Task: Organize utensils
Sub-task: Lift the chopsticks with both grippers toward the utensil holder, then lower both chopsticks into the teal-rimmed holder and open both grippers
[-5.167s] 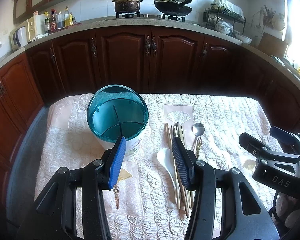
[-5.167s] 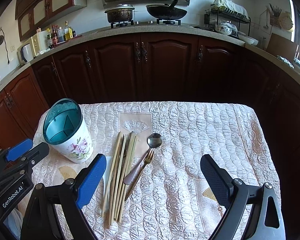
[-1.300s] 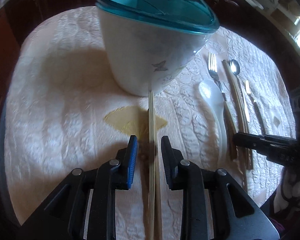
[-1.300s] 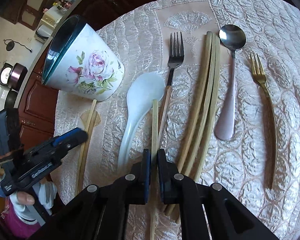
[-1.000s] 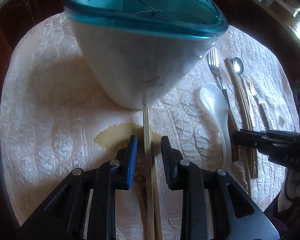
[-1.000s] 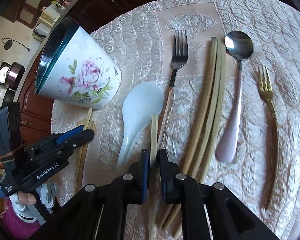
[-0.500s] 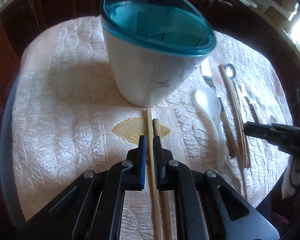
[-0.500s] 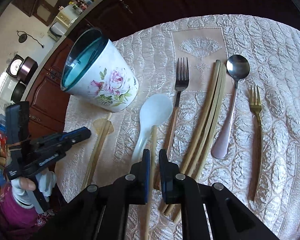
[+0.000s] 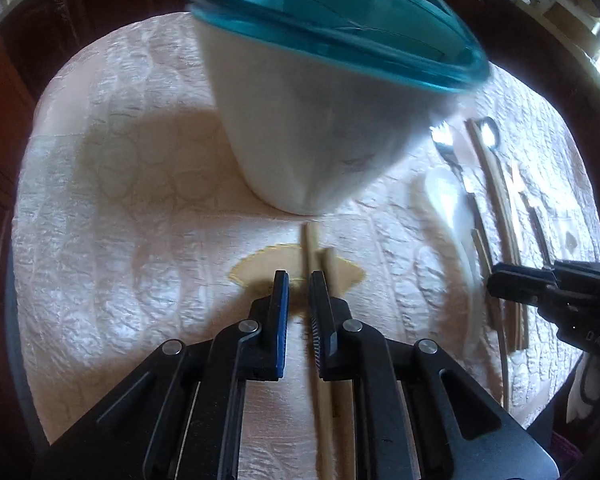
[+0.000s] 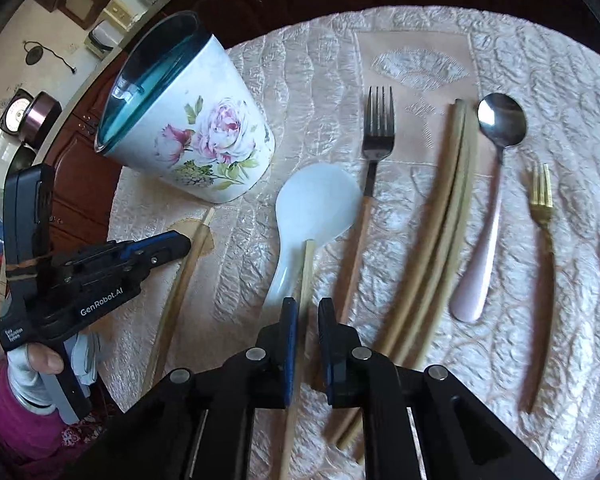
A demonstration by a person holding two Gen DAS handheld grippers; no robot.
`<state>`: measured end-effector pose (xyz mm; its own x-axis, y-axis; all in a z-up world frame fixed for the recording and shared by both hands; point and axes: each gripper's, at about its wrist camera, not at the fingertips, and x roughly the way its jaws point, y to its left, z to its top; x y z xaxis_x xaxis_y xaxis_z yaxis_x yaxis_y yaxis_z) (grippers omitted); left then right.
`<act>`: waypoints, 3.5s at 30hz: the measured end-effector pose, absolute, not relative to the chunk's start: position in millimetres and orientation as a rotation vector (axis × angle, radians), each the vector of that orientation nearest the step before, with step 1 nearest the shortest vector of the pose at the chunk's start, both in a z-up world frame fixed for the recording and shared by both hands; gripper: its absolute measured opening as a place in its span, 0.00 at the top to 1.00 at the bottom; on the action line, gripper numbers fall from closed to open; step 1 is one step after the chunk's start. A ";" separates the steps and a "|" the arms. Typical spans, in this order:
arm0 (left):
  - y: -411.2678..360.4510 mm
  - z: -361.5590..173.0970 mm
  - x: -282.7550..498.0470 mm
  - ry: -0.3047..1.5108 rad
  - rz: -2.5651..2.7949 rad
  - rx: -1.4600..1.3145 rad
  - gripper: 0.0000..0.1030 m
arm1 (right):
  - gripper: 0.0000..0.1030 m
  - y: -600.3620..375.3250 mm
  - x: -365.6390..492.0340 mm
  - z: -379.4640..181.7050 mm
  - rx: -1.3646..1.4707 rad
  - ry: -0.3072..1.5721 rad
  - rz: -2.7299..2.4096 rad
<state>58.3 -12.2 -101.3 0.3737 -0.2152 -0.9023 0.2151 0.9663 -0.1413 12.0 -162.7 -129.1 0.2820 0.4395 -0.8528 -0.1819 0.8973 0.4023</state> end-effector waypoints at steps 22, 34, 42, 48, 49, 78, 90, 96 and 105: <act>-26.6 -101.5 53.6 1.187 -0.356 0.031 0.90 | 0.90 -167.1 19.7 -149.9 0.317 1.247 0.419; -50.5 -112.4 83.5 1.195 -0.329 0.054 0.87 | 0.90 -157.5 31.3 -145.0 0.282 1.241 0.404; -45.9 -103.3 74.3 1.156 -0.352 0.015 0.96 | 0.93 -136.7 28.9 -137.2 0.149 1.203 0.438; -15.7 -55.3 48.1 1.052 -0.376 -0.087 0.96 | 0.94 -144.4 6.3 -95.8 0.198 1.113 0.488; -10.3 -44.4 43.3 1.025 -0.386 -0.110 0.96 | 0.94 -146.5 2.6 -87.5 0.208 1.094 0.500; 47.2 163.5 47.6 0.560 -0.353 -0.198 0.96 | 0.95 -136.3 17.7 165.2 0.170 0.486 0.525; 30.0 101.4 115.3 0.640 -0.242 -0.139 0.96 | 0.95 -97.6 95.3 123.2 0.110 0.524 0.467; 25.0 69.2 123.1 0.719 -0.238 -0.141 0.96 | 0.95 -98.5 114.0 81.0 0.136 0.627 0.478; 19.6 56.3 125.5 0.753 -0.217 -0.142 0.93 | 0.92 -103.2 124.9 45.2 0.163 0.718 0.484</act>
<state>125.5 19.6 56.3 0.7091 -0.2453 -0.6611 0.1440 0.9682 -0.2047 124.9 -103.2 45.2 0.6485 0.4787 -0.5919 -0.3689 0.8777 0.3058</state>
